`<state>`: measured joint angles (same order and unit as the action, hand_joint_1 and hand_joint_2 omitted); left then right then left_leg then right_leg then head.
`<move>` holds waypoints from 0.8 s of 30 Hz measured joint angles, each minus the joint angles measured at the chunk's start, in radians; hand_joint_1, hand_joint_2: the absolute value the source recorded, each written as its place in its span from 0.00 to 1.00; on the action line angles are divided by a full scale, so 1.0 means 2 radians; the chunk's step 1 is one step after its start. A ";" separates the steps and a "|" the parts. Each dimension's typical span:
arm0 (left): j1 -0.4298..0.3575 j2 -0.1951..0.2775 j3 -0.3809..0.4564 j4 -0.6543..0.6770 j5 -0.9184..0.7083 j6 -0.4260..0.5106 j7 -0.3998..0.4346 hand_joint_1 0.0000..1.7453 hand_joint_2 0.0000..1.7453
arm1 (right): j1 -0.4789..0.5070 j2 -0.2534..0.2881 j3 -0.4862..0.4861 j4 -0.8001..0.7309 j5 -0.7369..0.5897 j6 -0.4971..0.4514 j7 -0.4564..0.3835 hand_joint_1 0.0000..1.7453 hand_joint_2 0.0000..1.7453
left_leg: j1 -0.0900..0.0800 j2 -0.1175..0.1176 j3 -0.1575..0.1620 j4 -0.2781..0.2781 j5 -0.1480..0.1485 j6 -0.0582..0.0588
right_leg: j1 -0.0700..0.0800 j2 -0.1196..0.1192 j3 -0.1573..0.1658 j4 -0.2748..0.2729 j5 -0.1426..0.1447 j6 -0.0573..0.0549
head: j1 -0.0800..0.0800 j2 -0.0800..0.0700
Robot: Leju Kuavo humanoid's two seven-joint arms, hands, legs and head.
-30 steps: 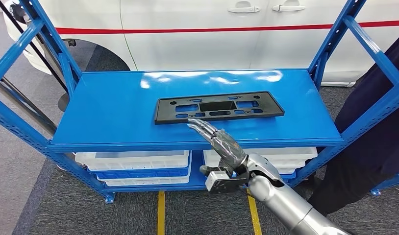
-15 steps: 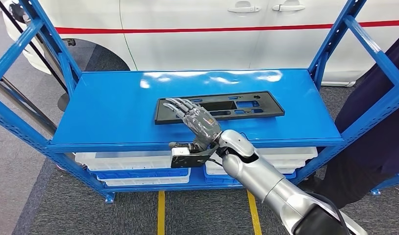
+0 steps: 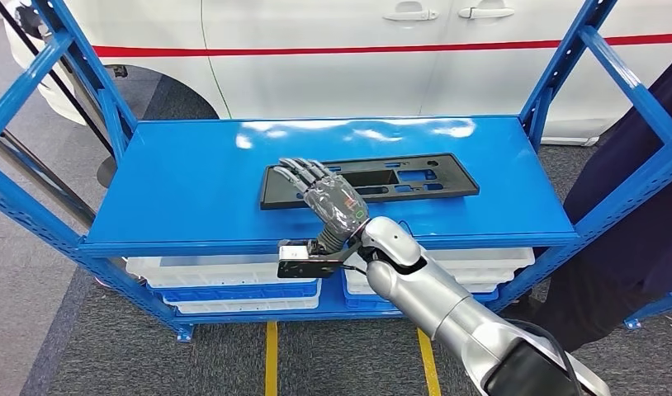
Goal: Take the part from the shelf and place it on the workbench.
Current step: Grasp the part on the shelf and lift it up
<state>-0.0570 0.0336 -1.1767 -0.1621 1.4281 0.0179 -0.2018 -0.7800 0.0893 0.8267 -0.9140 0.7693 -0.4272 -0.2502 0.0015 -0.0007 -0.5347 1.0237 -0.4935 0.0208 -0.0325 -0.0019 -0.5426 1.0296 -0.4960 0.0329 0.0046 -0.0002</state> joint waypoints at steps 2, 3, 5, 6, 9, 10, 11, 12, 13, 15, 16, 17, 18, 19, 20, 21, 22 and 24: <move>0.000 0.000 -0.001 0.000 -0.001 0.000 0.000 0.00 0.00 | -0.001 0.002 0.000 0.010 0.013 -0.011 0.004 0.00 1.00 | 0.000 0.000 0.000 0.000 0.000 0.000 | 0.000 0.000 0.000 0.000 0.000 0.000 | 0.000 0.000; 0.000 0.000 -0.002 0.000 -0.001 0.000 0.000 0.00 0.00 | -0.001 0.003 0.000 0.016 0.020 -0.016 0.005 0.00 1.00 | 0.000 0.000 0.000 0.000 0.000 0.000 | 0.000 0.000 0.000 0.000 0.000 0.000 | 0.000 0.000; 0.000 0.000 -0.004 0.000 -0.002 0.000 0.001 0.00 0.00 | -0.001 0.005 0.000 0.030 0.034 -0.026 0.009 0.00 1.00 | 0.000 0.000 0.000 0.000 0.000 0.000 | 0.000 0.000 0.000 0.000 0.000 0.000 | 0.000 0.000; 0.000 0.000 -0.005 0.000 -0.001 0.000 0.002 0.00 0.00 | -0.002 0.005 0.000 0.038 0.039 -0.031 0.010 0.00 1.00 | 0.000 0.000 0.000 0.000 0.000 0.000 | 0.000 0.000 0.000 0.000 0.000 0.000 | 0.000 0.000; -0.001 0.000 -0.006 0.000 -0.001 -0.001 0.004 0.00 0.00 | -0.002 0.008 0.000 0.060 0.049 -0.043 0.011 0.00 1.00 | 0.000 0.000 0.000 0.000 0.000 0.000 | 0.000 0.000 0.000 0.000 0.000 0.000 | 0.000 0.000; -0.001 0.000 -0.007 0.000 0.000 -0.001 0.005 0.00 0.00 | -0.003 0.009 0.000 0.066 0.050 -0.045 0.013 0.00 1.00 | 0.000 0.000 0.000 0.000 0.000 0.000 | 0.000 0.000 0.000 0.000 0.000 0.000 | 0.000 0.000; -0.001 0.000 -0.007 0.000 0.000 -0.001 0.005 0.00 0.00 | -0.004 0.010 0.000 0.072 0.052 -0.047 0.015 0.00 1.00 | 0.000 0.000 0.000 0.000 0.000 0.000 | 0.000 0.000 0.000 0.000 0.000 0.000 | 0.000 0.000; -0.001 0.000 -0.008 0.000 0.000 -0.001 0.005 0.00 0.00 | -0.005 0.011 0.000 0.078 0.054 -0.049 0.017 0.00 1.00 | 0.000 0.000 0.000 0.000 0.000 0.000 | 0.000 0.000 0.000 0.000 0.000 0.000 | 0.000 0.000; -0.001 0.000 -0.008 0.000 0.000 -0.001 0.006 0.00 0.00 | -0.006 0.011 0.000 0.085 0.056 -0.051 0.021 0.00 1.00 | 0.000 0.000 0.000 0.000 0.000 0.000 | 0.000 0.000 0.000 0.000 0.000 0.000 | 0.000 0.000; -0.001 0.000 -0.008 0.000 0.000 -0.002 0.006 0.00 0.00 | -0.010 0.013 0.000 0.099 0.065 -0.055 0.027 0.00 1.00 | 0.000 0.000 0.000 0.000 0.000 0.000 | 0.000 0.000 0.000 0.000 0.000 0.000 | 0.000 0.000; -0.001 0.000 -0.008 0.000 0.000 -0.002 0.006 0.00 0.00 | -0.013 0.014 0.000 0.108 0.069 -0.057 0.031 0.00 1.00 | 0.000 0.000 0.000 0.000 0.000 0.000 | 0.000 0.000 0.000 0.000 0.000 0.000 | 0.000 0.000; -0.001 0.000 -0.008 0.000 -0.001 -0.002 0.006 0.00 0.00 | -0.015 0.014 0.000 0.116 0.074 -0.059 0.034 0.00 1.00 | 0.000 0.000 0.000 0.000 0.000 0.000 | 0.000 0.000 0.000 0.000 0.000 0.000 | 0.000 0.000; -0.002 0.000 -0.008 0.000 -0.001 -0.002 0.006 0.00 0.00 | -0.018 0.015 0.000 0.124 0.078 -0.060 0.037 0.00 1.00 | 0.000 0.000 0.000 0.000 0.000 0.000 | 0.000 0.000 0.000 0.000 0.000 0.000 | 0.000 0.000; -0.002 0.000 -0.008 0.000 -0.001 -0.002 0.006 0.00 0.00 | -0.020 0.016 0.000 0.131 0.082 -0.062 0.039 0.00 1.00 | 0.000 0.000 0.000 0.000 0.000 0.000 | 0.000 0.000 0.000 0.000 0.000 0.000 | 0.000 0.000; -0.002 0.000 -0.009 0.000 -0.001 -0.002 0.006 0.00 0.00 | -0.022 0.016 0.000 0.139 0.086 -0.065 0.042 0.00 1.00 | 0.000 0.000 0.000 0.000 0.000 0.000 | 0.000 0.000 0.000 0.000 0.000 0.000 | 0.000 0.000; -0.002 0.000 -0.009 0.000 -0.002 -0.002 0.006 0.00 0.00 | -0.024 0.016 0.000 0.147 0.091 -0.069 0.046 0.00 1.00 | 0.000 0.000 0.000 0.000 0.000 0.000 | 0.000 0.000 0.000 0.000 0.000 0.000 | 0.000 0.000; -0.002 0.000 -0.009 0.000 -0.002 -0.002 0.006 0.00 0.00 | -0.026 0.017 0.000 0.156 0.099 -0.074 0.051 0.00 1.00 | 0.000 0.000 0.000 0.000 0.000 0.000 | 0.000 0.000 0.000 0.000 0.000 0.000 | 0.000 0.000; -0.002 0.000 -0.009 0.000 -0.001 -0.002 0.006 0.00 0.00 | -0.031 0.017 0.000 0.173 0.118 -0.087 0.066 0.00 1.00 | 0.000 0.000 0.000 0.000 0.000 0.000 | 0.000 0.000 0.000 0.000 0.000 0.000 | 0.000 0.000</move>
<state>-0.0620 0.0336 -1.1942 -0.1621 1.4261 0.0133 -0.1891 -0.8412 0.1237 0.8267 -0.5673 1.0059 -0.6015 -0.1181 0.0015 -0.0008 -0.5348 1.0239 -0.4935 0.0208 -0.0326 -0.0016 -0.5429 1.0296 -0.4959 0.0329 0.0046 -0.0004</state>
